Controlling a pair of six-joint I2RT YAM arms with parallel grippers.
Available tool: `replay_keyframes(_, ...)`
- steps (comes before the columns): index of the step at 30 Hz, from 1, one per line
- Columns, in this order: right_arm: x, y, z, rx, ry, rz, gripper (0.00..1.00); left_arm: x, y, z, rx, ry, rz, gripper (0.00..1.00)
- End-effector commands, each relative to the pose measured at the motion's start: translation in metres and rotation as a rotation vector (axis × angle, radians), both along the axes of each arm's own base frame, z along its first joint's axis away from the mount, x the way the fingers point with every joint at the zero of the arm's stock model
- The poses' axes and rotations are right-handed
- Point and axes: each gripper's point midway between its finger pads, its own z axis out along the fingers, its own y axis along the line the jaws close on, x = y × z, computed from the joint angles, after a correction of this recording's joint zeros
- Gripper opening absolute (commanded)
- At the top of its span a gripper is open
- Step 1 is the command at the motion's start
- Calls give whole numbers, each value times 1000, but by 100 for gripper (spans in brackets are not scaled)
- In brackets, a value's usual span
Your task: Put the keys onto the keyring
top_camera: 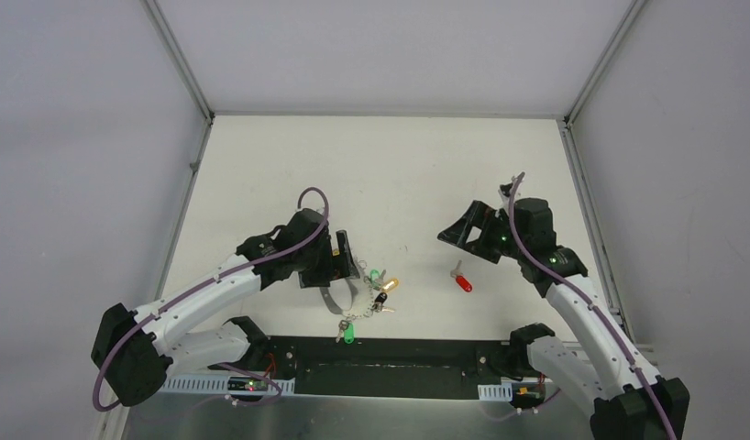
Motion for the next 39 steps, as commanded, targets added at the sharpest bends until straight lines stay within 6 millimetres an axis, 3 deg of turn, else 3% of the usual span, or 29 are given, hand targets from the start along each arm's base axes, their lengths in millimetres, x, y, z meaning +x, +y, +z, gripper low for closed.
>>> replay_keyframes(1,5,30,6,118,-17,121,97,-3,-10,-4,-75,59,44,82)
replay_keyframes(10,48,116,4,32,68,329,95,7,-1,-27,-31,80,160,79)
replay_keyframes(14,76,138,-3,39,126,290,93,15,-1,-35,-17,100,197,78)
replay_keyframes(17,82,142,-10,73,162,243,90,20,-6,-36,-23,116,206,77)
replay_keyframes(22,64,139,-38,127,188,210,89,27,-14,-49,-37,154,240,76)
replay_keyframes(33,60,135,-38,104,180,288,93,41,-13,-74,65,208,295,76)
replay_keyframes(39,60,127,-45,120,213,309,93,66,-20,-76,107,185,274,76)
